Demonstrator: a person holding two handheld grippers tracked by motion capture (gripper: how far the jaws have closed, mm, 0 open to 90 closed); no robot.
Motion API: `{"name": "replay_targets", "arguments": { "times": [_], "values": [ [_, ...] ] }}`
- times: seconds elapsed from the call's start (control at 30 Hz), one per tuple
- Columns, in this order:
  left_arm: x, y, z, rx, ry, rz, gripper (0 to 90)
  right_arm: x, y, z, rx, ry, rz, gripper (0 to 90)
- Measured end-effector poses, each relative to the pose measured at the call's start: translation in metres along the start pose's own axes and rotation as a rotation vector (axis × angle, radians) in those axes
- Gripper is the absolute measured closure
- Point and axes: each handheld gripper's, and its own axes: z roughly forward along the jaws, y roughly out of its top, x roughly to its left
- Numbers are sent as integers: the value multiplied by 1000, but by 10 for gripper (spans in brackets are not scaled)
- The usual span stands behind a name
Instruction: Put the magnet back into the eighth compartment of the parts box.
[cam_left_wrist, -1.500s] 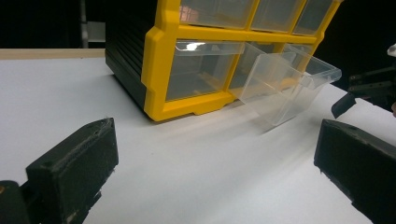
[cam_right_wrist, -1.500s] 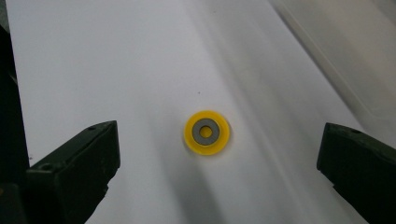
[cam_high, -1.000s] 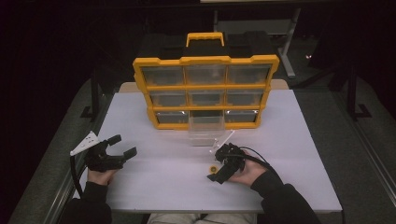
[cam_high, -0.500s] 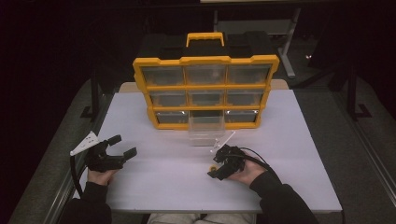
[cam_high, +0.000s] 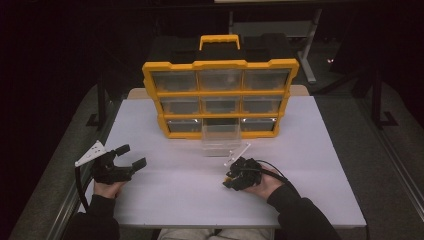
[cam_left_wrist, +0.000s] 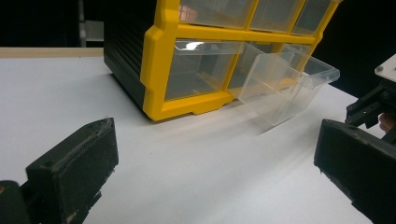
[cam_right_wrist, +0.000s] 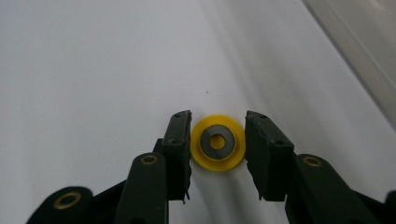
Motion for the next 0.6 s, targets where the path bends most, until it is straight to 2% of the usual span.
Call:
{"name": "replay_targets", "arguments": {
  "times": [0.17, 0.23, 0.43, 0.6],
  "values": [
    [0, 0, 0, 1, 0, 1, 0, -2, 1, -6, -32, -1, 6, 609],
    [1, 0, 1, 2, -3, 0, 0, -3, 2, -9, -54, 7, 25, 609],
    [1, 0, 1, -1, -2, -2, 0, -4, 3, -14, -71, 11, 41, 609],
    [1, 0, 1, -2, 0, -4, 0, -4, 9, -23, -115, 33, 66, 609]
  ]
}}
